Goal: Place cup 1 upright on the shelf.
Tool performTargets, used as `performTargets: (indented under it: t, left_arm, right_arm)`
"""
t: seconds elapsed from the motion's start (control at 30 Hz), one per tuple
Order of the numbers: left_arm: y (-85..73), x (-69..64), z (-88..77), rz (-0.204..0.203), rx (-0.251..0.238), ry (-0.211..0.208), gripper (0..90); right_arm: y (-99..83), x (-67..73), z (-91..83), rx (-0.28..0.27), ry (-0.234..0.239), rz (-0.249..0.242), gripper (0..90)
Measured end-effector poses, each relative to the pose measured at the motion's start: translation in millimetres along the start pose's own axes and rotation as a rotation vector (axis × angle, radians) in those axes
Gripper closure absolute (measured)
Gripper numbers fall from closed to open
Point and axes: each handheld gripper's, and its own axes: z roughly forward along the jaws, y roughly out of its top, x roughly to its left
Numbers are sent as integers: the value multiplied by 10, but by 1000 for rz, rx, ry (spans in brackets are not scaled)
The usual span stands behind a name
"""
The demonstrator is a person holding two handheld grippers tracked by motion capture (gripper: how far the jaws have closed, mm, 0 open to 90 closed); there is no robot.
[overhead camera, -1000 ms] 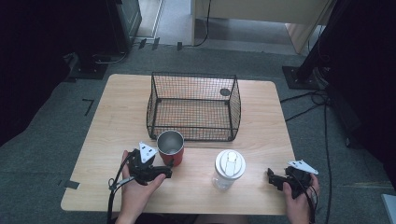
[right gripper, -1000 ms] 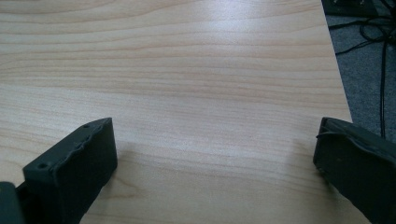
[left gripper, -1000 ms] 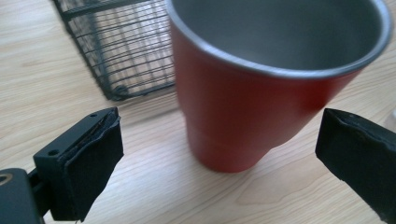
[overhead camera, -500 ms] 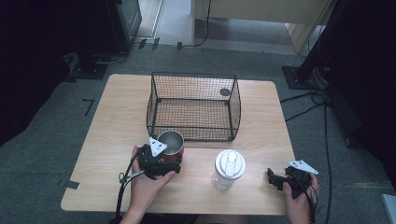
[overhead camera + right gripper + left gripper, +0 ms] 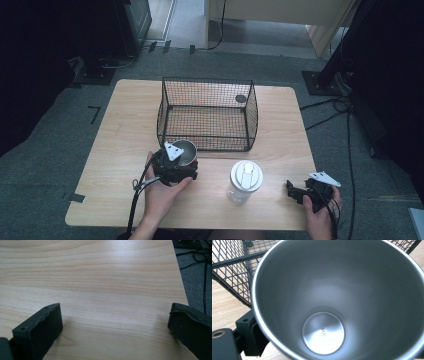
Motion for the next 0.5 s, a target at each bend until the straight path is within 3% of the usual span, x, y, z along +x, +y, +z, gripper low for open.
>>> performTargets:
  t: [0.33,0.5]
  left_arm:
    - [37,38,16,-13,-8,-8,74]
    - [30,83,-25,-7,-28,-31,78]
  right_arm:
    - [0,-1,0,0,0,-1,0]
    - [0,0,0,0,0,1,0]
